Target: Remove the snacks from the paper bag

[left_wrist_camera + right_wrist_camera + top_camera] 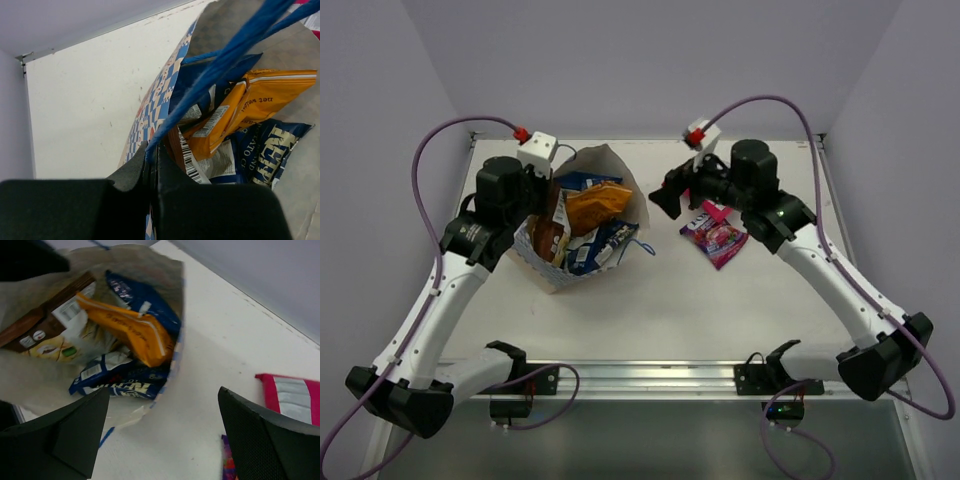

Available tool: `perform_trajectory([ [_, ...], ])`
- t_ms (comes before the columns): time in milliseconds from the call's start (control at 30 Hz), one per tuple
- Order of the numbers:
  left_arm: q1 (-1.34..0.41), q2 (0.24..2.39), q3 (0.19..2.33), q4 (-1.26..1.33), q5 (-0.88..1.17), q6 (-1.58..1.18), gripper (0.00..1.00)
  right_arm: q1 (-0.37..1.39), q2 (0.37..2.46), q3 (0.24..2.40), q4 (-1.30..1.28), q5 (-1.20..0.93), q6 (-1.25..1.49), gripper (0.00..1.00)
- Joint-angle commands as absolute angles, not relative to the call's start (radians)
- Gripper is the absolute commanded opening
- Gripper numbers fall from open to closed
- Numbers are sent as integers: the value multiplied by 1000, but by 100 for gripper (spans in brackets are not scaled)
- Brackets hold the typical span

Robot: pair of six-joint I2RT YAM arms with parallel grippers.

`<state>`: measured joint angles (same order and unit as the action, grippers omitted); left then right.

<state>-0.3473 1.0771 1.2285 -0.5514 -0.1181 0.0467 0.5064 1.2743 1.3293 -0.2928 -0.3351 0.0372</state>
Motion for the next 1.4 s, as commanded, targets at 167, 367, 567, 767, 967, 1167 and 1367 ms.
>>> perform_trajectory([
  [167, -429, 1071, 1249, -551, -103, 78, 0, 768, 1497, 1511, -304, -330, -317, 94],
  [367, -456, 1063, 1236, -555, -94, 74, 0, 822, 1641, 1572, -278, -328, -380, 95],
  [567, -462, 1046, 1223, -557, -91, 78, 0, 821, 1715, 1559, -180, -258, -408, 96],
  [767, -462, 1049, 1209, -555, -94, 77, 0, 822, 1736, 1500, -61, -230, -408, 95],
  [967, -462, 1043, 1201, -552, -115, 77, 0, 824, 1640, 1437, -8, -228, -393, 95],
  [1167, -462, 1043, 1203, -554, -110, 77, 0, 819, 1641, 1476, -22, -209, -466, 99],
  [1367, -462, 1034, 1203, -558, -123, 84, 0, 816, 1667, 1496, -8, -228, -477, 99],
])
